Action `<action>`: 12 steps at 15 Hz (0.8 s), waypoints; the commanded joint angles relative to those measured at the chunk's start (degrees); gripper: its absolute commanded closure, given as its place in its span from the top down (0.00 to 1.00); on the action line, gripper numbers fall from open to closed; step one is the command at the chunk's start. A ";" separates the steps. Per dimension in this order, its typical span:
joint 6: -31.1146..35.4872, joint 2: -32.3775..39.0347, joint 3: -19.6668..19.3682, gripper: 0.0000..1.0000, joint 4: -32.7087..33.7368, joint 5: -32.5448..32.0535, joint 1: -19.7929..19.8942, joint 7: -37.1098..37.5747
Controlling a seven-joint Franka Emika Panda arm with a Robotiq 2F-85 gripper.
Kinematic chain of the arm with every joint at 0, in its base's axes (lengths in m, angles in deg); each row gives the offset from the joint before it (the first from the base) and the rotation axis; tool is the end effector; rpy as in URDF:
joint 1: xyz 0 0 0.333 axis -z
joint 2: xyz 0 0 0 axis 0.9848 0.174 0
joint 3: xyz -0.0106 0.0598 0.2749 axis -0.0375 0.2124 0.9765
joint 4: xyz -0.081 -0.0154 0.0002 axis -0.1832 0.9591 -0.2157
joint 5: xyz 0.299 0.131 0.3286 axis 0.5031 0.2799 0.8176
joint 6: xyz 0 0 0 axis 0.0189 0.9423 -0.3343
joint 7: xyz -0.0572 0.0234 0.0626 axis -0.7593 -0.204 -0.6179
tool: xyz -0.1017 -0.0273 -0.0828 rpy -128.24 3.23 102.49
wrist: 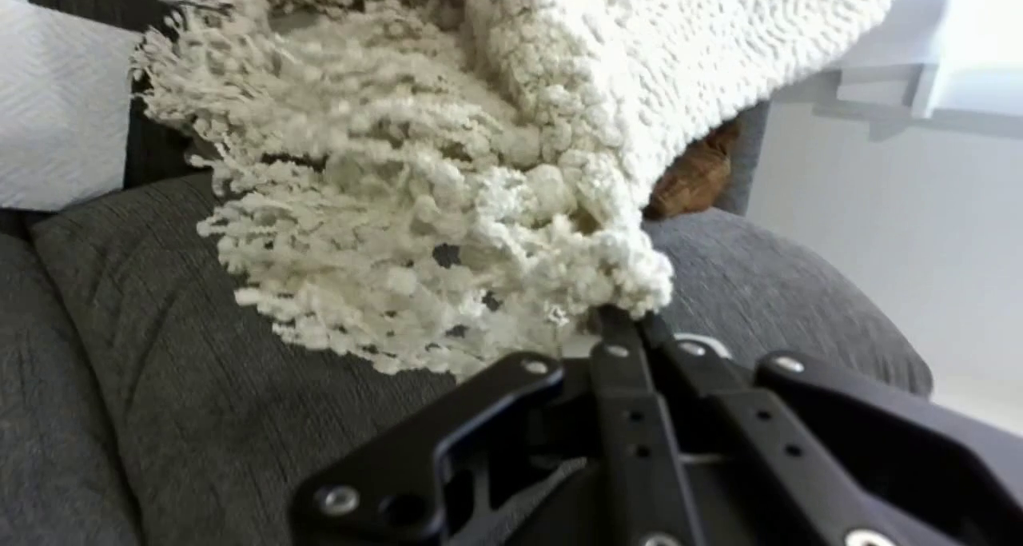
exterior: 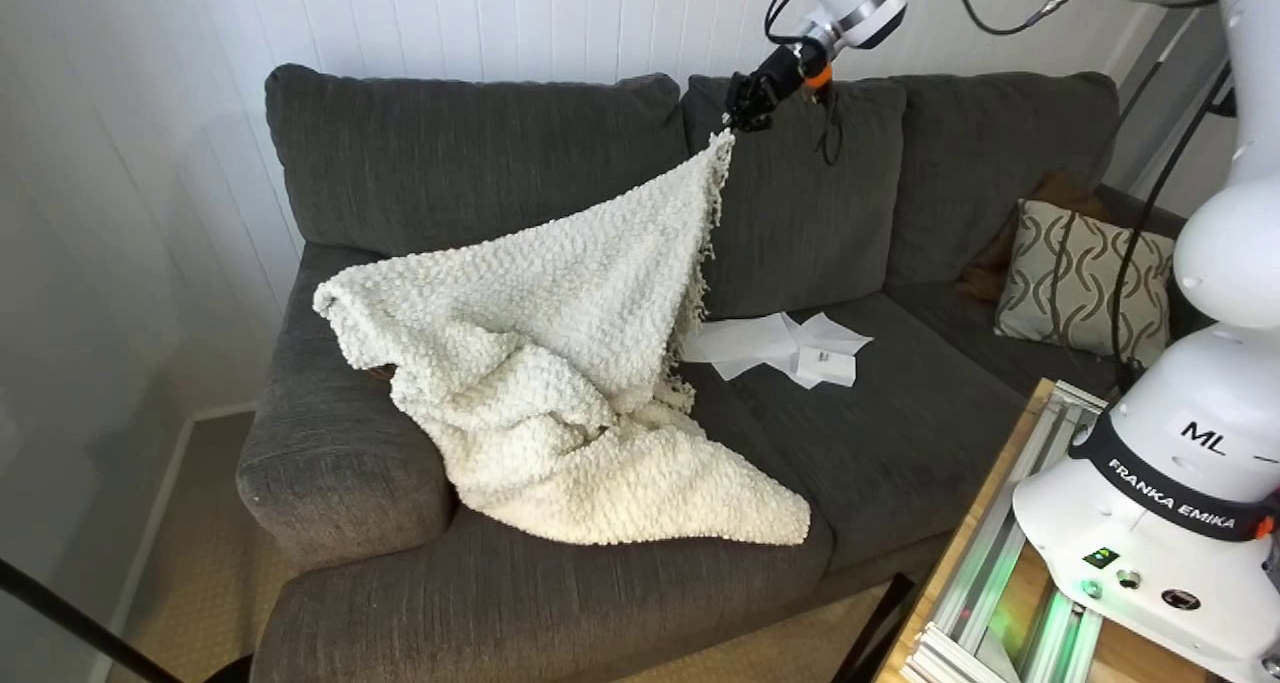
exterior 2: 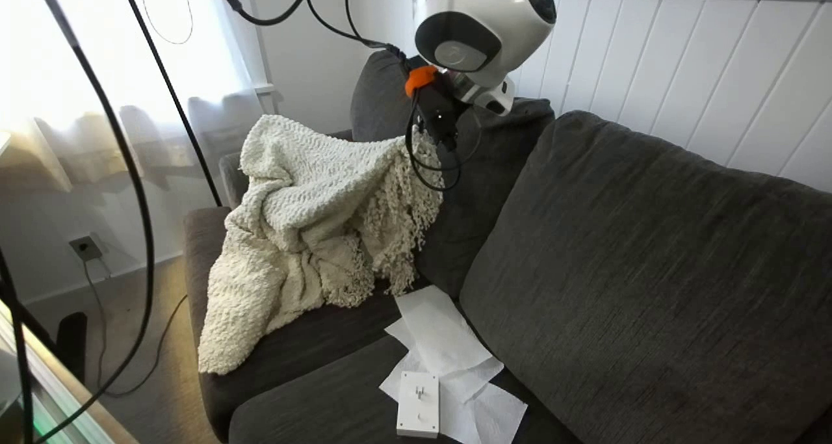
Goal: Move the white blanket to the right side of the sofa
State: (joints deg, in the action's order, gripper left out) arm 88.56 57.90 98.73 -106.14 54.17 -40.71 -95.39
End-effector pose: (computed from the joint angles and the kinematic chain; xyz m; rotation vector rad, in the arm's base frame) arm 0.6936 -0.3479 0.2131 -2.3199 0.4593 -0.2646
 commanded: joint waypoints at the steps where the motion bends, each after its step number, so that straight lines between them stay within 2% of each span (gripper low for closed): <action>1: 2.10 -9.43 0.82 0.01 -10.12 8.67 7.51 -4.01; 7: 0.49 -15.96 -1.61 0.01 -12.16 18.35 19.11 -3.00; 8: 0.11 -15.61 -6.39 0.01 -10.56 21.39 16.95 -2.73; 9: -0.84 -13.29 -6.62 0.01 -8.87 18.29 14.15 -3.09; 12: -2.29 -13.38 -9.00 0.03 -8.72 18.56 13.80 -3.10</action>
State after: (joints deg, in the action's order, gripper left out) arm 87.46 44.34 93.38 -115.46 71.07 -24.23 -98.13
